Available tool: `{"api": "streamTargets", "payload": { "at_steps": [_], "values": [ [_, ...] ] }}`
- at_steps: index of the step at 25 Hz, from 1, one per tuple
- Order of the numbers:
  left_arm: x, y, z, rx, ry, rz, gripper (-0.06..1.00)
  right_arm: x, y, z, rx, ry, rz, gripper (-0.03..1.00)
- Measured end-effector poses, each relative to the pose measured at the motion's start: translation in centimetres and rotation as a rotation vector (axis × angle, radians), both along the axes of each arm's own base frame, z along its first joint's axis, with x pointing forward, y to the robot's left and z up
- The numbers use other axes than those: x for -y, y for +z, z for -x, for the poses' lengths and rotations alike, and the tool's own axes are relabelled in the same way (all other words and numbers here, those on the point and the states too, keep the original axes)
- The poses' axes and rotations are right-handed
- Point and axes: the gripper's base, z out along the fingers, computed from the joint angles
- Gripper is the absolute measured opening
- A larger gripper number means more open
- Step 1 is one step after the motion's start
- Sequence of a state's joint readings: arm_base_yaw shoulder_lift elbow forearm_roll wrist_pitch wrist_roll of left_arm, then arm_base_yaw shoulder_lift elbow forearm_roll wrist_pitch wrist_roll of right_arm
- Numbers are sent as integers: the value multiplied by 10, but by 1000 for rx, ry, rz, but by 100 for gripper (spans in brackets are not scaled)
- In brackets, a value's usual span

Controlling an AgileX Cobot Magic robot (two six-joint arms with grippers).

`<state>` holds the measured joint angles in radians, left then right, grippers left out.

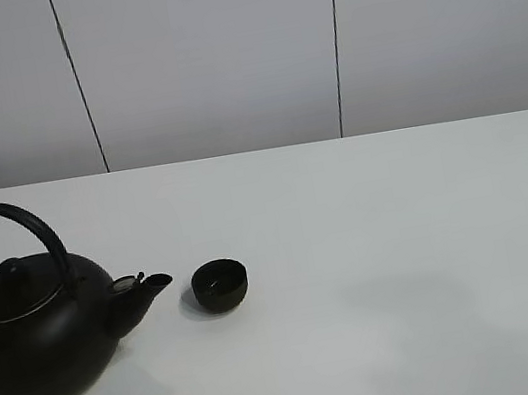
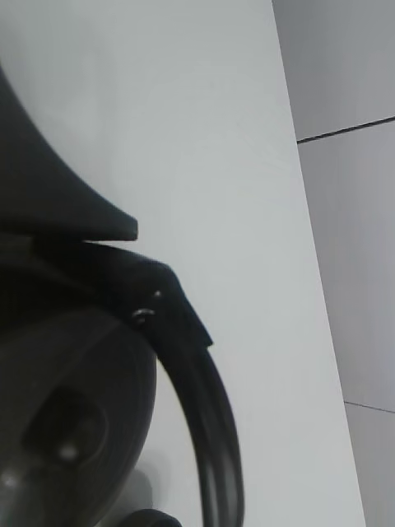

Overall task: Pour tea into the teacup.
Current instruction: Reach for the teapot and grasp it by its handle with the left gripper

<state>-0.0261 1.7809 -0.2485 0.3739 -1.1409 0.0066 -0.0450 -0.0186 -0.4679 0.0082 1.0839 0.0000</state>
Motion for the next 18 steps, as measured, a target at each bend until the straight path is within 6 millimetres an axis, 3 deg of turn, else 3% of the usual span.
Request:
{"api": "streamTargets", "payload": {
  "at_steps": [18],
  "values": [
    [-1,8,4,-9,-3,-46,13,0,0,0,0,0,0,52]
  ]
}}
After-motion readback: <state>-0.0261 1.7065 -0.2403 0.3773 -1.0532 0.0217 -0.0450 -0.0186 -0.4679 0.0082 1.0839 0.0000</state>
